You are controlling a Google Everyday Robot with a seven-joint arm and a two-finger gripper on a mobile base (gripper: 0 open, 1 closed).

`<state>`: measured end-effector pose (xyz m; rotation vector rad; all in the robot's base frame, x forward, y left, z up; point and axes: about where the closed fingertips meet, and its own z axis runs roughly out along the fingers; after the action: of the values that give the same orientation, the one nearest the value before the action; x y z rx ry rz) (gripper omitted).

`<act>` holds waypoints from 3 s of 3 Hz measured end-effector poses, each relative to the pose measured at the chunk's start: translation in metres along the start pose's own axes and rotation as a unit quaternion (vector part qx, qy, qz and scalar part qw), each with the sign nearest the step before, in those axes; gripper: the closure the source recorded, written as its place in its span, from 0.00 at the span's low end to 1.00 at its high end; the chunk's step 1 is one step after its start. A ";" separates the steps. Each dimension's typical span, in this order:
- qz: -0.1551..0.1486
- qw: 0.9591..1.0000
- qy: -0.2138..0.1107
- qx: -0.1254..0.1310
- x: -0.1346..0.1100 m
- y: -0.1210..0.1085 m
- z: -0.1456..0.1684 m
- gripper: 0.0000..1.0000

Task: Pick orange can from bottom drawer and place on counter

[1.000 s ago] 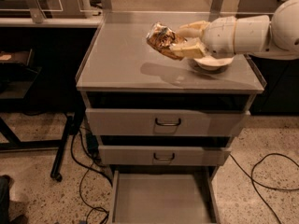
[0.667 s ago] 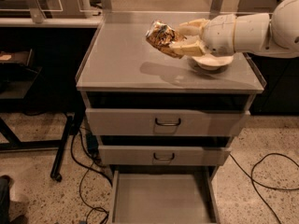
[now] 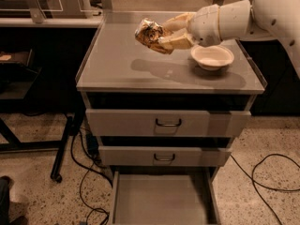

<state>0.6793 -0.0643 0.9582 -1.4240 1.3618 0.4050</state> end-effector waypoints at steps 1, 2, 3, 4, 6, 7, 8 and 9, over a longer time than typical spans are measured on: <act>0.009 0.999 0.016 -0.040 0.013 0.005 0.022 1.00; 0.026 0.996 0.032 -0.075 0.037 0.020 0.039 1.00; 0.032 0.992 0.051 -0.108 0.054 0.034 0.051 1.00; 0.034 0.986 0.068 -0.146 0.069 0.049 0.064 1.00; 0.034 0.986 0.068 -0.146 0.065 0.047 0.062 0.81; 0.034 0.986 0.068 -0.146 0.065 0.047 0.062 0.59; 0.034 0.986 0.068 -0.146 0.065 0.047 0.062 0.34; 0.034 0.986 0.068 -0.146 0.065 0.047 0.062 0.11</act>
Offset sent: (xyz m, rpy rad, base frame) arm 0.0064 0.0181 -0.0932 -0.1204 0.2229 0.1036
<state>0.6824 -0.0344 0.8612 -1.6731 1.5108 0.5797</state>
